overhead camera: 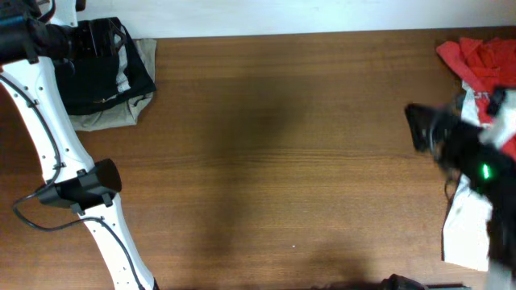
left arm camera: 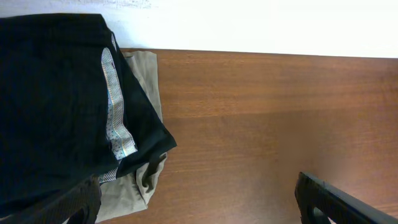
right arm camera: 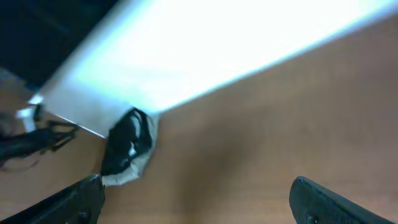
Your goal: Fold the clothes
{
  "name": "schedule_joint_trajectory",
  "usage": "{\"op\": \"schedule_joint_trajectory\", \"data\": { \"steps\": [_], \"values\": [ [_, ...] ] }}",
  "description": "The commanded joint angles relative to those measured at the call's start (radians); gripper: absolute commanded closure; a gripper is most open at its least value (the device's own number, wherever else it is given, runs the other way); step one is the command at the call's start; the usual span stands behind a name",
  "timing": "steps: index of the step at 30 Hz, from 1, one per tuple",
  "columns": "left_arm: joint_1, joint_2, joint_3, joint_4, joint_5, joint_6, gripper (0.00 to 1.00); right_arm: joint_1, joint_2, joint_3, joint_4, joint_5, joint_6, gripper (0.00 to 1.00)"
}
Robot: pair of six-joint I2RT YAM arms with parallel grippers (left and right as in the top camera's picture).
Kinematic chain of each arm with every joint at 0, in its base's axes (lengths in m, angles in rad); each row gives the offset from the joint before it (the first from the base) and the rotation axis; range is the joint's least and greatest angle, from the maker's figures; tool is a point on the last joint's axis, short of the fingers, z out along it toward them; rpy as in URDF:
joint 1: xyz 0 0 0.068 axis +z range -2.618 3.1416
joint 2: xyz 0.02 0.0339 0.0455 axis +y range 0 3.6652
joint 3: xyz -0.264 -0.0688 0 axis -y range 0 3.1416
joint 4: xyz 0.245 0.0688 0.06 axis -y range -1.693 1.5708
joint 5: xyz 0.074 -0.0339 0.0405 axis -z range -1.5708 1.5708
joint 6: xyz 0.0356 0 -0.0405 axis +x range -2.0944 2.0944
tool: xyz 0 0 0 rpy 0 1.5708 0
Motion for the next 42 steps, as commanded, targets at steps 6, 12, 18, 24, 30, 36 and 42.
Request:
{"op": "schedule_joint_trajectory", "data": {
  "steps": [6, 12, 18, 24, 30, 36, 42],
  "values": [
    [0.002, 0.006, -0.003, -0.002, 0.014, -0.008, 0.01, 0.003, -0.341, 0.0, -0.124, 0.04, -0.148, 0.01],
    [0.002, 0.006, -0.003, -0.002, 0.014, -0.008, 0.01, 0.039, -0.449, -0.017, -0.343, 0.218, -0.177, 0.01],
    [0.002, 0.006, -0.003, -0.002, 0.014, -0.008, 0.01, 0.241, -0.537, -0.225, -0.187, 0.457, -0.177, 0.01],
    [0.002, 0.006, -0.003, -0.002, 0.014, -0.008, 0.01, 0.358, -0.715, -0.649, 0.182, 0.565, -0.177, 0.01],
    [0.002, 0.006, -0.003, -0.002, 0.014, -0.008, 0.01, 0.391, -0.812, -0.996, 0.578, 0.572, -0.249, 0.01],
    [0.002, 0.006, -0.003, -0.002, 0.014, -0.008, 0.01, 0.441, -0.893, -1.135, 0.703, 0.597, -0.301, 0.01],
    [0.002, 0.006, -0.003, -0.002, 0.014, -0.008, 0.01, 0.441, -0.893, -1.207, 0.917, 0.685, -0.301, 0.01]
  ]
}}
